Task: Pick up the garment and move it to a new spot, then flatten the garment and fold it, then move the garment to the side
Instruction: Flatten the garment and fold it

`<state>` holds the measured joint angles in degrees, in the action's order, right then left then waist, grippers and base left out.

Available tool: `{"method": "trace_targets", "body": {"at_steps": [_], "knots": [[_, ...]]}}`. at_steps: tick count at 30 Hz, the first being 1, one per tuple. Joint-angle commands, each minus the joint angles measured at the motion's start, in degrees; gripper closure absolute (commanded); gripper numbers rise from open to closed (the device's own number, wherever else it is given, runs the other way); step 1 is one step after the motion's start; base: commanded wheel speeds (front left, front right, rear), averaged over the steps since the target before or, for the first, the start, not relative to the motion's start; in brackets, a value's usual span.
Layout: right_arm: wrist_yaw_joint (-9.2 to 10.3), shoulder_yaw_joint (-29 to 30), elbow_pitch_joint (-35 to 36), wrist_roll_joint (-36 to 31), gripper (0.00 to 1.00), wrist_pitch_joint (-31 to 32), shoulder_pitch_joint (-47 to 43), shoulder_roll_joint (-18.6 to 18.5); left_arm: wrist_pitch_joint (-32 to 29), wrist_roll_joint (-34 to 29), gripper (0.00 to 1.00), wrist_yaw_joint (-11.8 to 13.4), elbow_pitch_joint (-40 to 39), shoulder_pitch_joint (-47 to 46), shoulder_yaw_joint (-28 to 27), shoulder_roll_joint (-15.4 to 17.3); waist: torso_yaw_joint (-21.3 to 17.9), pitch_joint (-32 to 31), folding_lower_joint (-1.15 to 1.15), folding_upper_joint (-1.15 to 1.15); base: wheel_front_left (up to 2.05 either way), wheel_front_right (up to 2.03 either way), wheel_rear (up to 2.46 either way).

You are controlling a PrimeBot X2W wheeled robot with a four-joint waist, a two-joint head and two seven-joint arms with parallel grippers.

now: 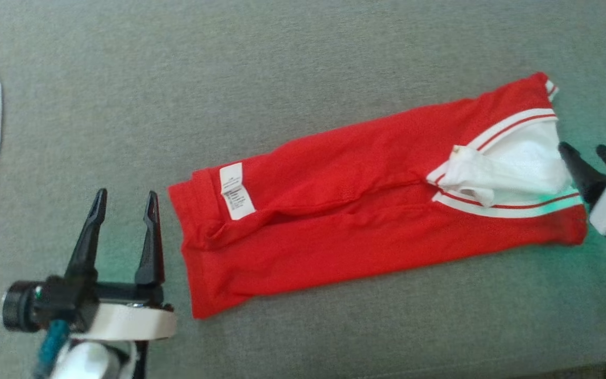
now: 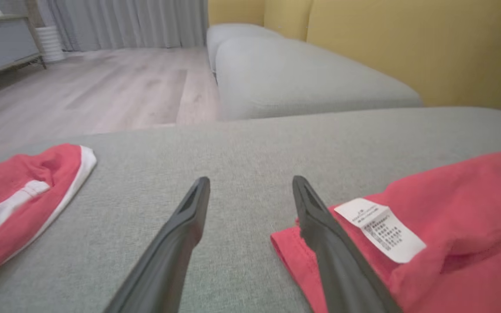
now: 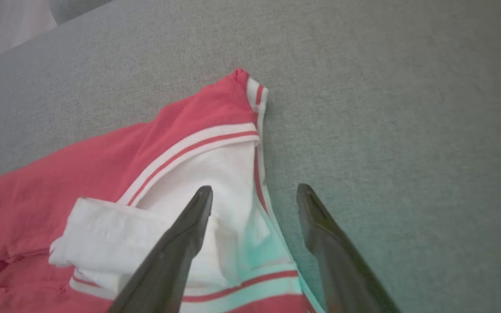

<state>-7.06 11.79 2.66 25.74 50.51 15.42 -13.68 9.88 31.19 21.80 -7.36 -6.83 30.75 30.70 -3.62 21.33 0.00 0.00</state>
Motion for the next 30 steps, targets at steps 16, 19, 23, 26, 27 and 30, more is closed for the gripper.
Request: {"method": "trace_targets", "body": {"at_steps": [16, 19, 23, 26, 27, 30], "knots": [[-0.43, -1.1, -11.1, -4.7, 1.0, 3.7, 2.1, 0.7, 5.1, -12.9, 0.0, -6.8, 2.9, 2.2, -10.5, -16.0, 7.0, 1.1, 0.0, 0.0, 0.0, 0.0, 0.0], [-0.43, 1.8, -10.6, -4.4, 1.0, -0.5, 3.6, 1.5, 5.1, -14.3, 0.0, -9.4, 4.5, 3.2, -12.8, -18.2, 6.9, 0.0, 0.0, 0.0, 0.0, 0.0, 0.0], [-0.43, 8.3, -12.2, -5.5, 1.0, -1.4, 6.6, 1.5, 5.1, -15.8, 0.0, -12.6, 7.3, 4.8, -15.3, -20.7, 6.4, -2.5, 0.0, 0.0, 0.0, 0.0, 0.0], [-0.43, 13.8, -12.4, -6.5, 1.0, -0.6, 8.0, -1.3, 5.1, -16.5, 0.0, -14.7, 9.3, 5.9, -17.2, -22.5, 6.4, -4.6, 0.0, 0.0, 0.0, 0.0, 0.0], [-0.43, 15.5, -12.4, -6.6, 1.0, -0.1, 8.4, -2.4, 5.1, -16.8, 0.0, -15.2, 9.8, 6.2, -17.9, -23.1, 6.5, -5.3, 0.0, 0.0, 0.0, 0.0, 0.0], [-0.43, 17.9, -10.7, -5.7, 1.0, 1.8, 9.2, -5.4, 5.1, -17.5, 0.0, -16.6, 10.7, 7.3, -19.6, -24.7, 6.6, -6.9, 0.0, 0.0, 0.0, 0.0, 0.0]]}}
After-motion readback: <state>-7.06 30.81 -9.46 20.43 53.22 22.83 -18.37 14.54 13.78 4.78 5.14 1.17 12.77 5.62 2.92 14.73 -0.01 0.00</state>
